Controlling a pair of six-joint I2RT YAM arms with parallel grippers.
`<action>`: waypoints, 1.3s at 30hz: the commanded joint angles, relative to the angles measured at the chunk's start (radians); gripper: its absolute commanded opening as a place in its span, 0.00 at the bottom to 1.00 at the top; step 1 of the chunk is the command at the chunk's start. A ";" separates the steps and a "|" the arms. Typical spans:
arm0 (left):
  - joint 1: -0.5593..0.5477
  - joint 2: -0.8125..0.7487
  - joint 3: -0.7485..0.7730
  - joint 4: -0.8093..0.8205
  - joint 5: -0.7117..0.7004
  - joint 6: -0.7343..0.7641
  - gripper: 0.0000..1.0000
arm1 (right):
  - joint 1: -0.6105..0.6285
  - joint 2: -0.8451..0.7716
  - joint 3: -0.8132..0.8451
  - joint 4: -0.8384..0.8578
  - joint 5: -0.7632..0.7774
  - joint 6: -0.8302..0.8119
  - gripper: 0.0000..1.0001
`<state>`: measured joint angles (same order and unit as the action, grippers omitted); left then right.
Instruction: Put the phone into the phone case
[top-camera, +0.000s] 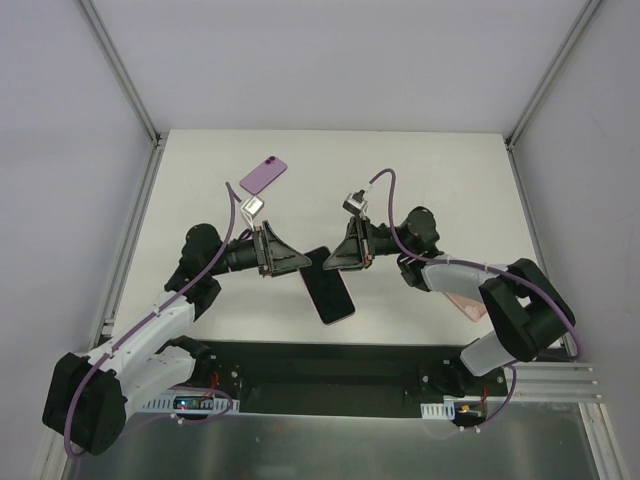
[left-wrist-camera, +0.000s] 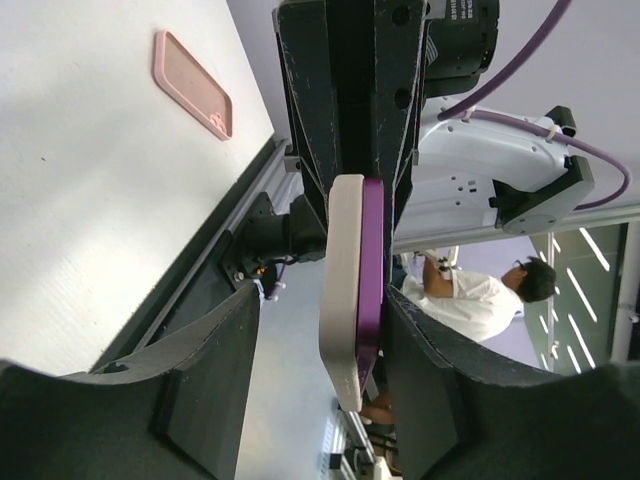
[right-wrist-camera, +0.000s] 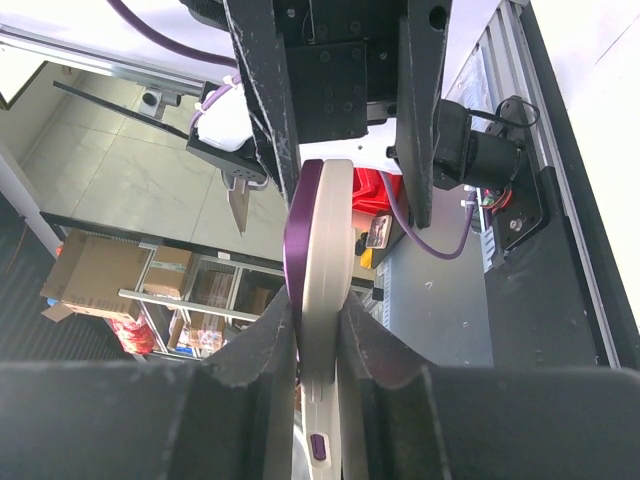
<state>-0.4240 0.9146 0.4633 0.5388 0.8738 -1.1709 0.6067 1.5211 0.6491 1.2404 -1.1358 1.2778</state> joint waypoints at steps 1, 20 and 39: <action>0.001 0.007 -0.017 0.134 0.017 -0.094 0.50 | 0.005 -0.053 0.040 0.292 0.005 0.003 0.09; 0.001 -0.019 -0.049 0.234 -0.036 -0.214 0.59 | 0.004 -0.062 -0.002 0.292 0.002 -0.015 0.09; 0.001 0.010 -0.012 0.068 -0.010 -0.061 0.00 | 0.004 -0.050 0.024 0.291 0.022 0.009 0.37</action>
<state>-0.4240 0.9192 0.4088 0.7193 0.8543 -1.3487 0.6056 1.5093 0.6384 1.2442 -1.1339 1.2724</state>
